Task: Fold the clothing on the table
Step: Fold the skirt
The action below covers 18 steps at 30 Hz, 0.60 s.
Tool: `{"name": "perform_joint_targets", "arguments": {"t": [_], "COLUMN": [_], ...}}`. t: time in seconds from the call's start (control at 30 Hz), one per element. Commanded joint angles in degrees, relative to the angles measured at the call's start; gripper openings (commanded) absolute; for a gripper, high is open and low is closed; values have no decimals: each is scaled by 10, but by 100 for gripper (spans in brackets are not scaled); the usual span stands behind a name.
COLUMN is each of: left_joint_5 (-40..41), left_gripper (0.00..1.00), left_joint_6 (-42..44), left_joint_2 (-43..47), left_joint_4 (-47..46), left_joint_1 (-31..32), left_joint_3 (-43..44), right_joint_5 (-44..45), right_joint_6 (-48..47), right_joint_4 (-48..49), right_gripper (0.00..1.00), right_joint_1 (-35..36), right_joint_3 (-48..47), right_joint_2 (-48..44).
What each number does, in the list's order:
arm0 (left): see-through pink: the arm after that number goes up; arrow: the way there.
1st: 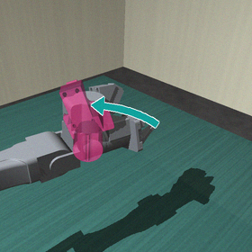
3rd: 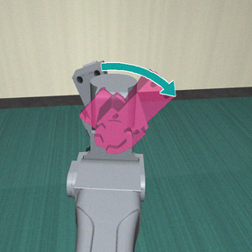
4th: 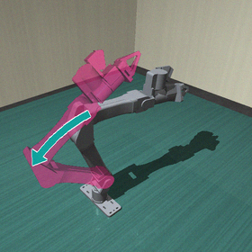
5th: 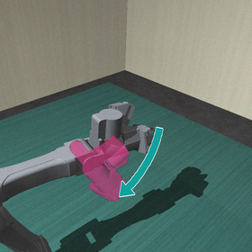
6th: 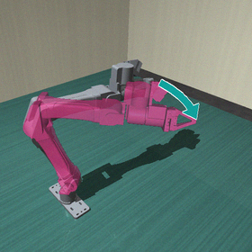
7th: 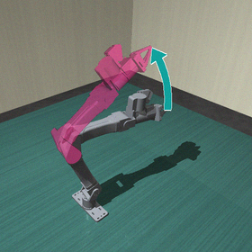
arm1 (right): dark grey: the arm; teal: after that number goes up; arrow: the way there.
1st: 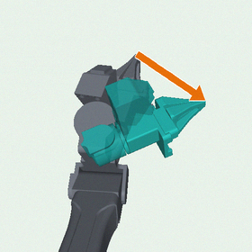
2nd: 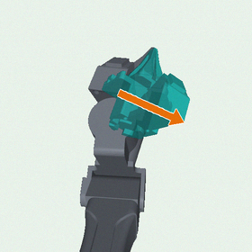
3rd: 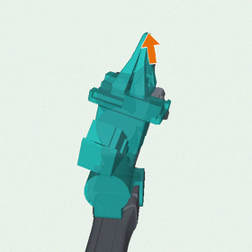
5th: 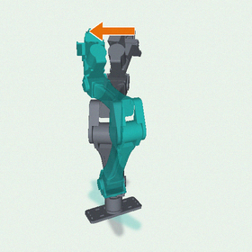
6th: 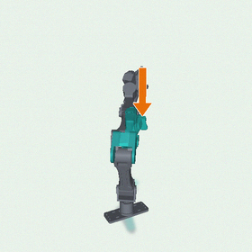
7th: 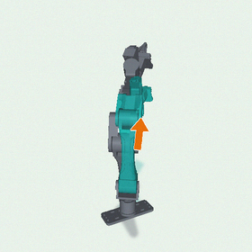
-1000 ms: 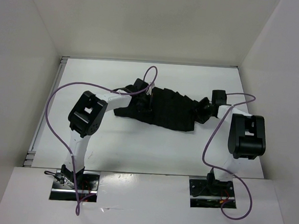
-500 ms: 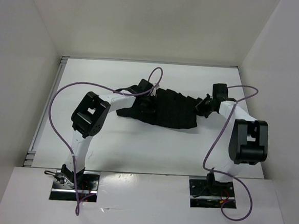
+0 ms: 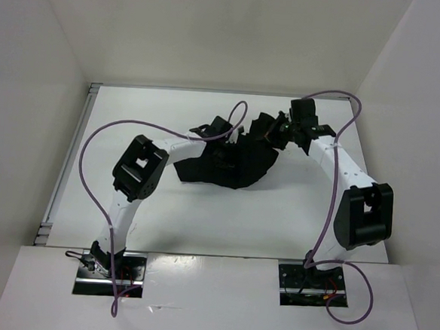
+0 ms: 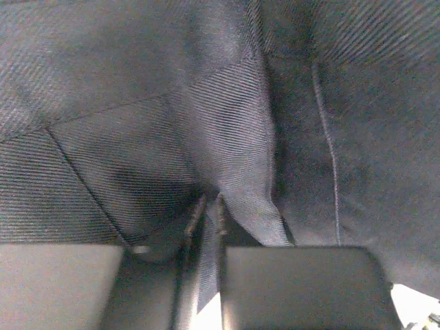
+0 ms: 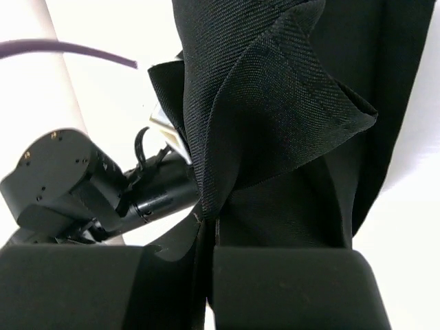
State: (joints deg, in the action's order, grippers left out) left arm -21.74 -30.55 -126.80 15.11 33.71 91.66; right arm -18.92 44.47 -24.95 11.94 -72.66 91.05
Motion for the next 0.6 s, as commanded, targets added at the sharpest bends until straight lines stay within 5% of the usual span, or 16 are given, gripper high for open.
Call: {"name": "perform_joint_targets", "arguments": {"t": [0.0,0.1,0.33,0.47,0.57], "left_joint_5": [11,46,187,316,362], "left_gripper": [24,35,39,28,3], "left_joint_6": [29,42,62,62,57], "left_joint_2": [19,75,169,176,168], "left_joint_4": [69,101,159,178,178], "left_joint_1": [-21,-51,-139,-185,-203], "left_joint_3": [28,47,14,-31,-69], "right_joint_5": [-3,3,3,14,14], "right_joint_6": [9,-4,-10,-15,-20], "right_joint_4": [6,-7,-7,-14,-14], "right_gripper": [0,0,0,0,0], "right_joint_1": [8,8,8,8,8], "right_joint_3": [-39,-44,-44,-49,-49], "right_joint_2": [1,1,6,6,12]}}
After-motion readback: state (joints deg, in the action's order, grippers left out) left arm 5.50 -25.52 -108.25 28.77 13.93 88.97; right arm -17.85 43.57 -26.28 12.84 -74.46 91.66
